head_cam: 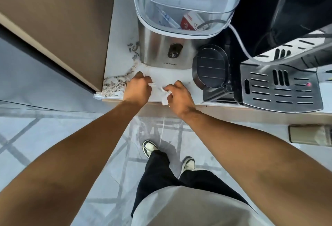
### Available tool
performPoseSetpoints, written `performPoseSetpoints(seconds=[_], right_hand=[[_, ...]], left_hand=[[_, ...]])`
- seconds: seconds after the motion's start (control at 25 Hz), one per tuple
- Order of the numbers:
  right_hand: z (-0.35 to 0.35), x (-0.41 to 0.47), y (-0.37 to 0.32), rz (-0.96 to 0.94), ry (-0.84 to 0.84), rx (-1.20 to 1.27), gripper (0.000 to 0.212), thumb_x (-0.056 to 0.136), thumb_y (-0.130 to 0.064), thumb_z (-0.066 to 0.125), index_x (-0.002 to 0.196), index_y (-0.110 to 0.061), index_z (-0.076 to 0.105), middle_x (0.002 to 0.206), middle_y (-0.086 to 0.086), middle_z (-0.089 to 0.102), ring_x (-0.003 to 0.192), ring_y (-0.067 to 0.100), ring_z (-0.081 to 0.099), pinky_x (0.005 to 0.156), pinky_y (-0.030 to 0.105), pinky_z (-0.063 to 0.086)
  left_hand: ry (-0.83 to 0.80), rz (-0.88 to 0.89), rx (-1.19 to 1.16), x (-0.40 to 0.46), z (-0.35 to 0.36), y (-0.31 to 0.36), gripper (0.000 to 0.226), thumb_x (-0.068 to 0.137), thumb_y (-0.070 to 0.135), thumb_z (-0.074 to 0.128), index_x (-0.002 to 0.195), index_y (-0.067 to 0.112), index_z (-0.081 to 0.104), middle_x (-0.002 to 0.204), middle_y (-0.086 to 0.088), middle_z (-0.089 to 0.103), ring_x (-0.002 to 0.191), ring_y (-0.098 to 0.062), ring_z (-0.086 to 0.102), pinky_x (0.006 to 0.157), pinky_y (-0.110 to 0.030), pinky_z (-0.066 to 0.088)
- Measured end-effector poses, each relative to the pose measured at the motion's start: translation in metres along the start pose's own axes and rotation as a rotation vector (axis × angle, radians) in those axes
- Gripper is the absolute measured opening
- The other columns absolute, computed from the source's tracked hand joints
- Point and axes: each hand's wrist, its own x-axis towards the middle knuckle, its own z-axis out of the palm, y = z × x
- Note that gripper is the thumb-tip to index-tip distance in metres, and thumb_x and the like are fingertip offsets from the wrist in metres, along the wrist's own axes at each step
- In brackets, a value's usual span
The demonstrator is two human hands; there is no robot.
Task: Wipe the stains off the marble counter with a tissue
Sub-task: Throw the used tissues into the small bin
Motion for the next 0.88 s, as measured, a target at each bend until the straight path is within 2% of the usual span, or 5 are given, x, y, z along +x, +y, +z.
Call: performPoseSetpoints(seconds=[0.28, 0.4, 0.6, 0.68, 0.88], right_hand=[[-0.013, -0.042, 0.02, 0.011, 0.052, 0.078, 0.022, 0.092, -0.01, 0.05, 0.1, -0.016, 0.07, 0.107, -0.001, 0.047, 0.093, 0.018, 0.058, 0.088, 0.022, 0.044], [-0.024, -0.072, 0.048, 0.034, 0.07, 0.125, 0.023, 0.091, -0.011, 0.05, 0.1, -0.015, 0.071, 0.107, -0.002, 0.046, 0.095, 0.016, 0.055, 0.095, 0.027, 0.046], [-0.037, -0.137, 0.126, 0.203, 0.096, 0.235, 0.02, 0.089, -0.019, 0.056, 0.098, -0.014, 0.073, 0.118, 0.002, 0.045, 0.104, 0.021, 0.055, 0.091, 0.018, 0.04], [-0.046, -0.171, 0.17, 0.286, 0.095, 0.272, 0.018, 0.086, -0.017, 0.059, 0.099, -0.015, 0.072, 0.12, 0.005, 0.048, 0.1, 0.019, 0.052, 0.09, 0.016, 0.038], [-0.075, -0.26, 0.272, 0.461, 0.185, 0.369, 0.011, 0.082, -0.025, 0.059, 0.084, -0.02, 0.069, 0.112, 0.015, 0.064, 0.109, 0.021, 0.056, 0.093, 0.017, 0.036]], left_hand=[[0.013, -0.079, -0.076, -0.057, 0.0, 0.024, 0.031, 0.088, 0.005, 0.055, 0.112, 0.009, 0.074, 0.119, -0.018, 0.057, 0.096, -0.04, 0.065, 0.093, -0.038, 0.051], [-0.008, -0.063, -0.06, -0.085, 0.014, 0.055, 0.031, 0.088, 0.006, 0.054, 0.112, 0.01, 0.074, 0.12, -0.016, 0.056, 0.098, -0.037, 0.065, 0.096, -0.036, 0.05], [-0.063, -0.073, -0.054, -0.123, 0.052, 0.124, 0.03, 0.087, 0.009, 0.056, 0.105, 0.019, 0.076, 0.103, -0.012, 0.072, 0.101, -0.034, 0.065, 0.083, -0.033, 0.05], [-0.126, -0.041, -0.047, -0.139, 0.073, 0.165, 0.029, 0.087, 0.011, 0.053, 0.096, 0.024, 0.077, 0.087, -0.005, 0.074, 0.095, -0.031, 0.066, 0.077, -0.031, 0.05], [-0.272, 0.179, 0.051, -0.17, 0.135, 0.277, 0.028, 0.093, 0.014, 0.05, 0.101, 0.024, 0.075, 0.085, -0.004, 0.074, 0.087, -0.029, 0.068, 0.076, -0.032, 0.053]])
